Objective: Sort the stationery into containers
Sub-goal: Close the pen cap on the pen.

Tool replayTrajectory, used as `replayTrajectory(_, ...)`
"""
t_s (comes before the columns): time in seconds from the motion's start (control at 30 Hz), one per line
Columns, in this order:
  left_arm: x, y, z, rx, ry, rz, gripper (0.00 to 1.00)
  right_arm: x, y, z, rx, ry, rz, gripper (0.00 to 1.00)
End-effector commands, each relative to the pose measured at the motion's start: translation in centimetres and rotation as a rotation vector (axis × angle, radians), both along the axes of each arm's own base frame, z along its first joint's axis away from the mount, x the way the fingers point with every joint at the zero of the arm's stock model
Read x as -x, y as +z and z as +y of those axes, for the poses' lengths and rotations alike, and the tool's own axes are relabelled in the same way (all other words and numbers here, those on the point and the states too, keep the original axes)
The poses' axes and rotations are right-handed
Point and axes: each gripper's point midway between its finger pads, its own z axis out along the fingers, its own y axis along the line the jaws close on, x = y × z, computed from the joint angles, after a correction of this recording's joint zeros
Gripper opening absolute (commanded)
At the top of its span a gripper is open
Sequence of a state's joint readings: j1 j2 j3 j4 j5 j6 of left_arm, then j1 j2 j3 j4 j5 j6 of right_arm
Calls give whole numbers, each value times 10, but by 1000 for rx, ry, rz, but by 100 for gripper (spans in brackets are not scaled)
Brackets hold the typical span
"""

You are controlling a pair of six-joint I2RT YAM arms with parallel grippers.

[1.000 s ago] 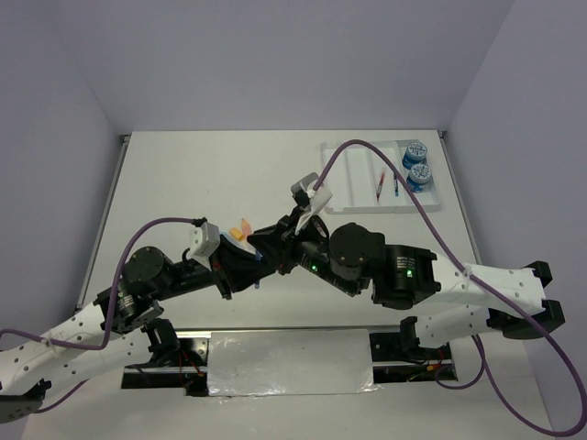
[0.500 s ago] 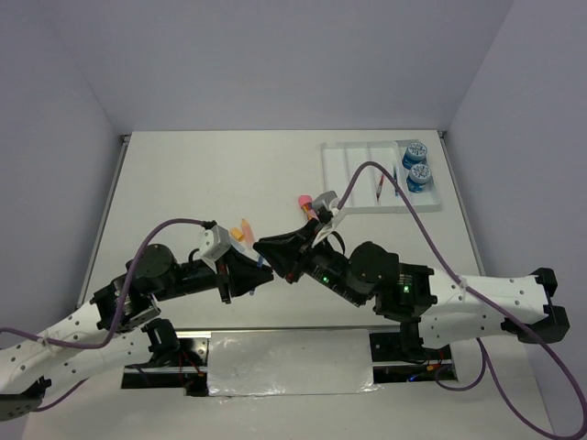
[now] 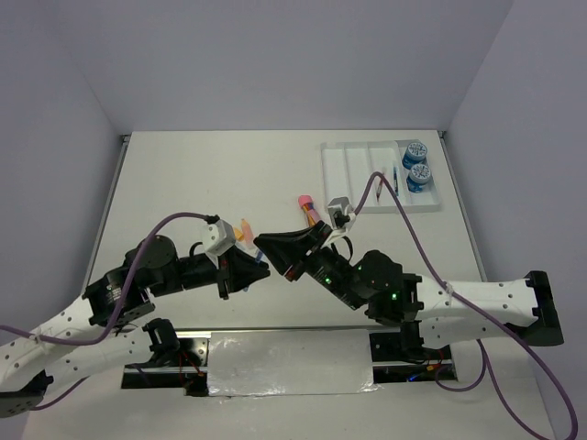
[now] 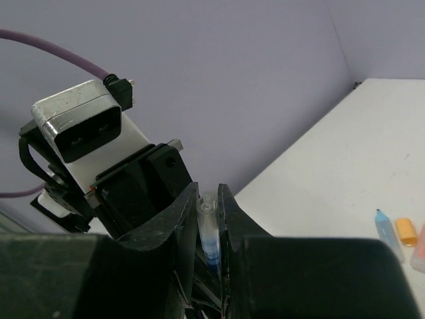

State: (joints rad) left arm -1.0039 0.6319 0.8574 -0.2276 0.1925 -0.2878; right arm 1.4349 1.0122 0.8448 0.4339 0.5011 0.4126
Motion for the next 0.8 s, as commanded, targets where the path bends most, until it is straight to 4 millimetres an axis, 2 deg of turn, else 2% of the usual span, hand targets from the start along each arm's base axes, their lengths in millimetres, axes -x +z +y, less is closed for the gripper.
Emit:
replayTrajectory(0.0,-1,187,37,473,113,-381,0,31,-164,24,462,165,103,0)
replayTrajectory(0.07,1,200,41,487,117,-407,0,29,-182,22,495,158,123,0)
replayTrajectory(0.1,3,208,46,505,123,-419,0,29,-184,24,477,164,135,0)
replayTrajectory(0.23,5,225,54,542,142,-448,0,37,-209,30,490,211,182,0)
replayTrajectory(0.47,1,253,51,558,155,-483,0,46,-254,30,544,251,221,0)
replayTrajectory(0.53,-2,259,52,560,174,-493,0,51,-253,32,537,268,206,0)
replayTrajectory(0.67,-7,260,54,556,199,-484,0,51,-253,31,571,254,186,0)
replayTrajectory(0.77,-11,243,43,526,181,-440,0,45,-240,27,546,222,171,0)
